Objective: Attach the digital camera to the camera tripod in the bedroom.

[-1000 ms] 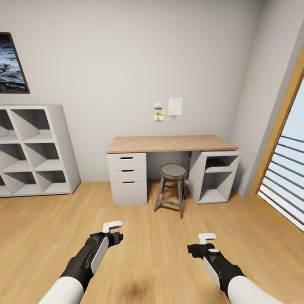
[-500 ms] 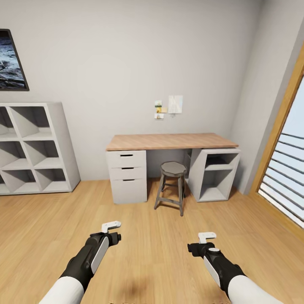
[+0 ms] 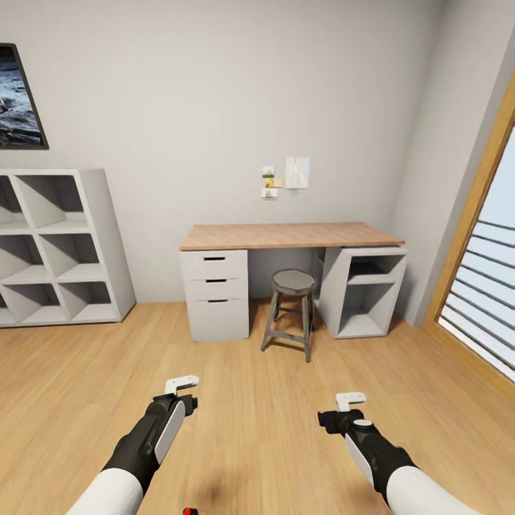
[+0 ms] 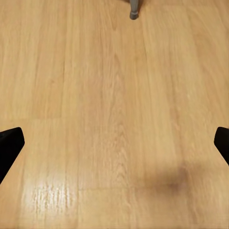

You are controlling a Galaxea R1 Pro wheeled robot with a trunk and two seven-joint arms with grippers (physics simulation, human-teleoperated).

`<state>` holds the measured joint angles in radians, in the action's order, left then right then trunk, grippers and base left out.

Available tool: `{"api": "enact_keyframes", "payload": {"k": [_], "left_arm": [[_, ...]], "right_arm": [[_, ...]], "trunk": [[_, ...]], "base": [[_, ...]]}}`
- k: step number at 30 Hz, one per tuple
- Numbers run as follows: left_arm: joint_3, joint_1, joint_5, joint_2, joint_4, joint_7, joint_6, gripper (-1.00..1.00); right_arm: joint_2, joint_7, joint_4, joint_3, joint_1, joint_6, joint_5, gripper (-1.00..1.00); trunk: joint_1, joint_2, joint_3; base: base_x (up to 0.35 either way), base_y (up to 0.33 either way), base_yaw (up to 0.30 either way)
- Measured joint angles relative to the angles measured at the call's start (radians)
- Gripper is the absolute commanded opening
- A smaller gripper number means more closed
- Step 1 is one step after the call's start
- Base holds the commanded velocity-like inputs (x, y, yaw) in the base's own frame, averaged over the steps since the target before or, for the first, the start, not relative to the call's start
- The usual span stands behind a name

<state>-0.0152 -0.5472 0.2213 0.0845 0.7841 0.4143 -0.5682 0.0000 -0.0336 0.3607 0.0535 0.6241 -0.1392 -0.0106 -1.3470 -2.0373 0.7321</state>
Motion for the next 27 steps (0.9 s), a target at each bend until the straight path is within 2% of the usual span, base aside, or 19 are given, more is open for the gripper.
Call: {"api": "enact_keyframes", "payload": {"k": [5,10,27], "left_arm": [[0.000,0.000,-0.001,0.000,0.000,0.001,0.000,1.00],[-0.001,0.000,-0.001,0.000,0.000,0.001,0.000,1.00],[-0.001,0.000,-0.001,0.001,0.000,0.001,0.000,1.00]], "right_arm": [[-0.002,0.004,0.002,0.001,0.000,-0.009,-0.031,1.00],[-0.001,0.003,0.002,0.000,0.000,-0.011,-0.042,1.00],[0.000,0.003,0.001,-0.001,0.000,-0.015,-0.036,1.00]], "trunk": [[-0.019,-0.035,0.016],[-0.038,-0.070,0.031],[-0.104,-0.189,0.085]], "base": [[0.000,0.000,0.000],[0.000,0.000,0.000],[0.000,0.000,0.000]]}}
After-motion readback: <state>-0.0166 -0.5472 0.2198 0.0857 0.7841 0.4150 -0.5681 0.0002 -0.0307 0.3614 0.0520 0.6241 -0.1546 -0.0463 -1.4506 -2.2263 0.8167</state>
